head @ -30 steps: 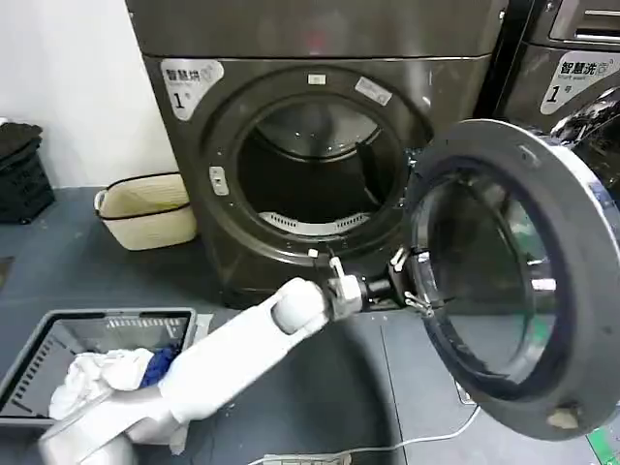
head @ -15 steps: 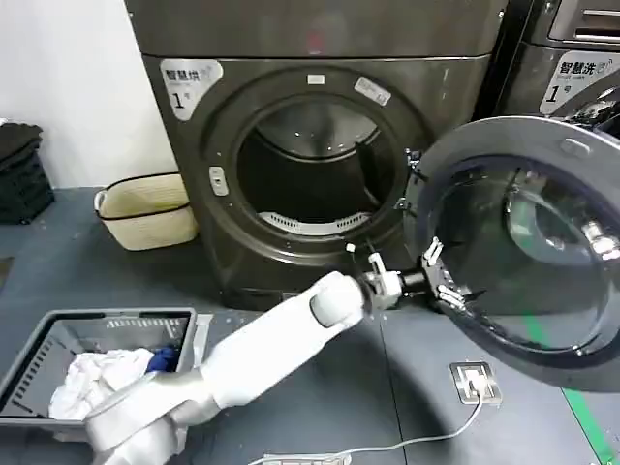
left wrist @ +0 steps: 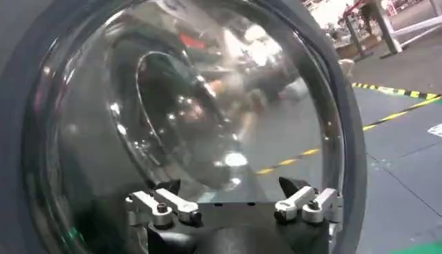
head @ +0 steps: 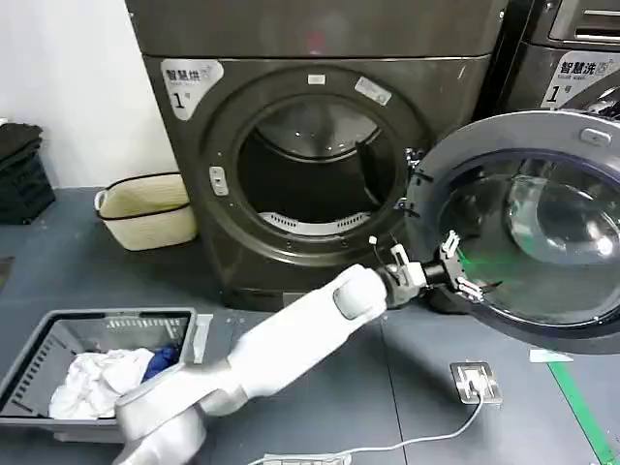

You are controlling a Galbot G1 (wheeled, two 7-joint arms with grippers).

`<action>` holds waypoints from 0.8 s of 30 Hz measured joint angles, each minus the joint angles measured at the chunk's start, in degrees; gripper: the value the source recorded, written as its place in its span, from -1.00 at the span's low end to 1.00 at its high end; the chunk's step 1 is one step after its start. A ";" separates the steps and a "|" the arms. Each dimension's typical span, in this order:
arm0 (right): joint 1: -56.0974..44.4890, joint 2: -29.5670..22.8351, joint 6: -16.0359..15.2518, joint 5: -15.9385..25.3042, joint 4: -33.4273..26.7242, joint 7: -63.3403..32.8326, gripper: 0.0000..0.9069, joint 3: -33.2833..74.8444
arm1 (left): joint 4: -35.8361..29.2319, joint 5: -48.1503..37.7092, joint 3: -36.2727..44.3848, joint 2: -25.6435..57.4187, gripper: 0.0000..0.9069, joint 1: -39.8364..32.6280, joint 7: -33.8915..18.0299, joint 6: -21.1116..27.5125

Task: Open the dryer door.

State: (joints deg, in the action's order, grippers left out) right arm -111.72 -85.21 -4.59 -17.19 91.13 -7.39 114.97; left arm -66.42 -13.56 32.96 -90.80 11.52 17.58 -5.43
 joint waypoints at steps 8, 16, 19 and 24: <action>-0.34 0.05 0.24 -0.31 -0.11 0.09 1.00 0.19 | 1.77 -0.14 -0.21 -1.40 1.00 -0.35 0.25 -0.09; -0.24 0.15 0.36 -0.33 -0.22 0.15 1.00 0.18 | 0.91 -0.43 -0.32 -0.70 1.00 -0.02 0.47 -0.01; -0.24 0.28 0.51 -0.74 -0.25 0.38 1.00 0.31 | -0.23 -0.54 -0.35 0.09 1.00 0.45 0.56 0.44; -0.22 0.31 1.48 -1.69 -0.25 1.33 1.00 0.51 | -3.50 -0.82 -0.94 1.92 1.00 1.79 1.51 2.41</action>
State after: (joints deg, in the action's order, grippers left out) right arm -111.95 -84.91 -3.11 -18.88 90.88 -6.05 115.48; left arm -69.92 -14.38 32.02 -88.88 13.32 19.09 -3.02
